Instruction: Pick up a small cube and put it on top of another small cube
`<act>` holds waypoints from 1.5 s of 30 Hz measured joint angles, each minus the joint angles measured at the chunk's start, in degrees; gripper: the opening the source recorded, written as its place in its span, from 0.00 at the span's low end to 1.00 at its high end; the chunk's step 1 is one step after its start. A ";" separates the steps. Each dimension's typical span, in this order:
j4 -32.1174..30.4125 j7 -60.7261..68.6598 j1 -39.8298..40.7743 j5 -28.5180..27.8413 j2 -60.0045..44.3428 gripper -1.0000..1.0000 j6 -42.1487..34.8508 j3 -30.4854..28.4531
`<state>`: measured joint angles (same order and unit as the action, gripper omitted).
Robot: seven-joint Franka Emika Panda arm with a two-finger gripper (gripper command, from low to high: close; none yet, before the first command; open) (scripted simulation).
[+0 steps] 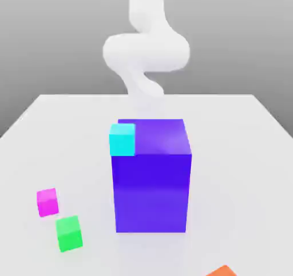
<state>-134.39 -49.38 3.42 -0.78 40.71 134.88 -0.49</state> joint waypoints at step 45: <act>-16.71 -19.77 27.29 4.09 -49.17 0.00 22.71 -6.70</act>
<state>-151.10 -69.14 30.71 3.31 -8.46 157.59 -7.19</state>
